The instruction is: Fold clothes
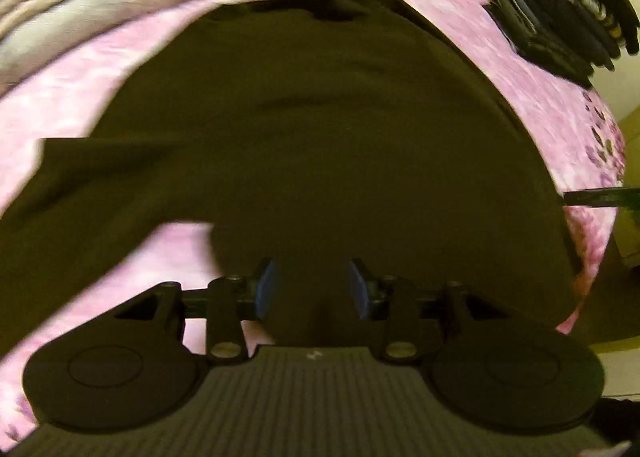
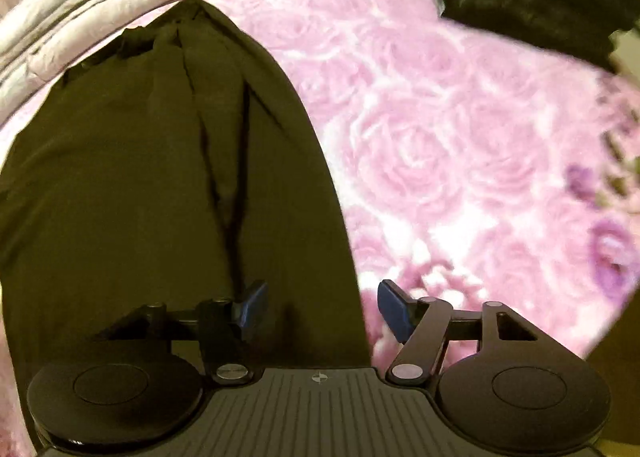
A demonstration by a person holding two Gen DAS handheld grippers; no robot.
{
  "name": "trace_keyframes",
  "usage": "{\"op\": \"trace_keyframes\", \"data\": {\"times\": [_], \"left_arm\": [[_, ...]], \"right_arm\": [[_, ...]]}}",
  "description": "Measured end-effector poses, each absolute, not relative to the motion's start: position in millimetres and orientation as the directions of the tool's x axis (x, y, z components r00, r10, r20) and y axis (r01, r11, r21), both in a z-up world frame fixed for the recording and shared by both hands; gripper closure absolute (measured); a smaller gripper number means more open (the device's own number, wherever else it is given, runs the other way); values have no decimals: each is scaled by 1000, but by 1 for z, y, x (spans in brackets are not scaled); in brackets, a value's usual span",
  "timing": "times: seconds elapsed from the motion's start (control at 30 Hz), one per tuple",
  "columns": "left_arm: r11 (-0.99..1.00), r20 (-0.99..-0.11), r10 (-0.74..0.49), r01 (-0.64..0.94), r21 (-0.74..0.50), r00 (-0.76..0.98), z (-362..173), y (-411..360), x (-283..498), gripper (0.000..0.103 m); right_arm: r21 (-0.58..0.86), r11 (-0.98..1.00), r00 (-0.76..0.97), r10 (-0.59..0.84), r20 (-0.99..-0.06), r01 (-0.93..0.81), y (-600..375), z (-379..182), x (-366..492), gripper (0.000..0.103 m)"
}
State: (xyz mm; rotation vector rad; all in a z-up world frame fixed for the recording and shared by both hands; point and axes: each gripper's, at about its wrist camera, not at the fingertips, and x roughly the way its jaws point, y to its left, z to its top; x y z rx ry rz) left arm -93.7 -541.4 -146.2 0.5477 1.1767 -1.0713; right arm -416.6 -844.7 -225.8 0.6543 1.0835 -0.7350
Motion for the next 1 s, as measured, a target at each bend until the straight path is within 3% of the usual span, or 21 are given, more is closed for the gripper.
{"op": "trace_keyframes", "data": {"times": [0.07,0.1,0.13,0.17,0.2,0.3,0.5,0.57,0.6,0.63,0.7,1.0], "left_arm": [[388,-941,-339,908,-157,-18,-151,-575,-124,68],[358,-948,-317,922,-147,-28,-153,-592,-140,68],[329,-954,-296,934,-138,-37,-155,-608,-155,68],[303,-959,-280,944,-133,-45,-154,-618,-167,68],[276,-961,-272,952,-131,-53,-154,-630,-176,68],[208,-964,-255,969,-131,-75,-151,-664,-200,68],[158,-957,-281,980,-122,-74,-146,-714,-209,66],[173,-959,-280,979,-106,-55,-149,-720,-207,65],[185,-960,-276,978,-97,-43,-151,-720,-206,64],[203,-962,-271,975,-85,-28,-152,-715,-204,64],[244,-967,-253,968,-59,5,-154,-698,-200,63],[493,-991,-116,870,1,66,-170,-544,-189,56]], "right_arm": [[162,613,317,-153,-936,774,-859,-246,-425,38],[198,609,340,-126,-932,768,-868,-255,-430,44],[223,610,359,-108,-927,760,-876,-258,-436,72],[240,621,373,-91,-923,746,-883,-256,-441,91],[266,630,392,-67,-918,730,-892,-250,-446,103],[263,668,412,-71,-909,696,-925,-217,-467,103],[-110,621,260,-474,-841,776,-1044,-149,-504,103],[-164,585,232,-541,-808,794,-1069,-145,-503,103],[-186,568,220,-570,-792,801,-1081,-144,-501,94],[-182,561,224,-577,-785,807,-1087,-144,-498,61],[-112,563,273,-554,-786,819,-1076,-147,-492,19],[299,702,461,-46,-886,646,-886,-208,-462,20]]}}
